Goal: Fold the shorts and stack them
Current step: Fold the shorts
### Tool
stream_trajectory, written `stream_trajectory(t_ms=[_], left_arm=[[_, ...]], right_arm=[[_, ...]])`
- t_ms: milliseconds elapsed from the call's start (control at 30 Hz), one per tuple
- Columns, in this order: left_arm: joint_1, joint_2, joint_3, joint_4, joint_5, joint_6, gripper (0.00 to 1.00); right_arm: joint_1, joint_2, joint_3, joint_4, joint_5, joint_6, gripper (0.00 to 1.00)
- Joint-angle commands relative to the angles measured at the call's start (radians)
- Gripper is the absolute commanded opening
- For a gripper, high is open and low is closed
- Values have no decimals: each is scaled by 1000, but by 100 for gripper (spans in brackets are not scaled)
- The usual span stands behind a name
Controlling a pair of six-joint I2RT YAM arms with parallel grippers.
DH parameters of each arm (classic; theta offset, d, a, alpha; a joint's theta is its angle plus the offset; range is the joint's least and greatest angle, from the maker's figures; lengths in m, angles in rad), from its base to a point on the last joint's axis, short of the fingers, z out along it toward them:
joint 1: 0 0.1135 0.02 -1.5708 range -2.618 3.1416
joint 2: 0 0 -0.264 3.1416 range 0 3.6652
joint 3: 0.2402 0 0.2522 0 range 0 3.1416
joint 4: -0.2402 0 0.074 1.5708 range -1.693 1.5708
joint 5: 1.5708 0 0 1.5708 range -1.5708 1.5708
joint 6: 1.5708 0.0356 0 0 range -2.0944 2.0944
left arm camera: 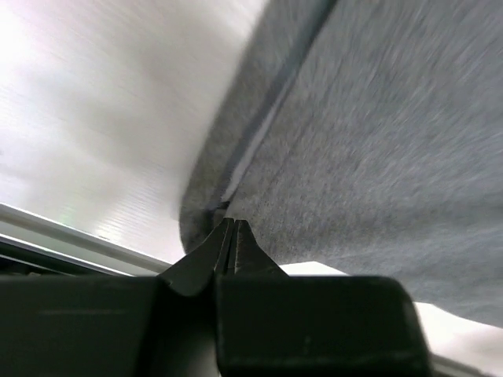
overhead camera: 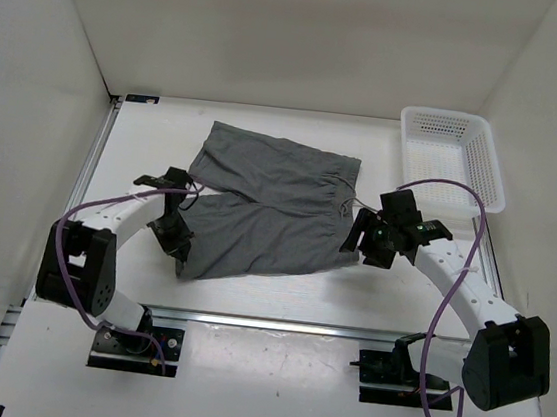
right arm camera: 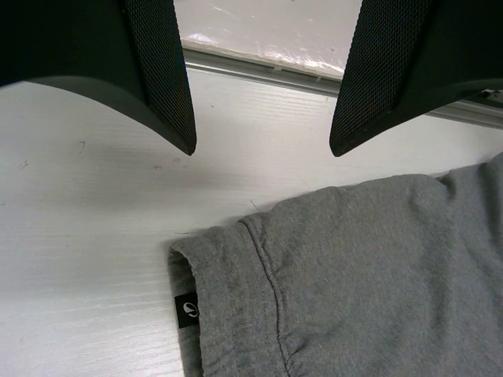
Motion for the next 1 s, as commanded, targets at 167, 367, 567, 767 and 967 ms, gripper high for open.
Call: stream_trajectory(t_ms=[167,367,567,767,967], left_arm=[[45,-174,-2,-103,51,-39,68],[-6,-398,-181,-71,251,-156,92],[-47,-364,-240,4,297,-168,63],[-38,-190,-201,38,182,-127,60],[57,-120,-180,61,53,-96,57]], right_arm=[[-1,-52,-37,-35,13,27,76],[-41,-84,-179,81,-116,179,82],[-73,-64,-225,141,-185,200,82],[-84,-64,-207,123,-185,182,82],[-104,-75,-198,95,-176,163,82]])
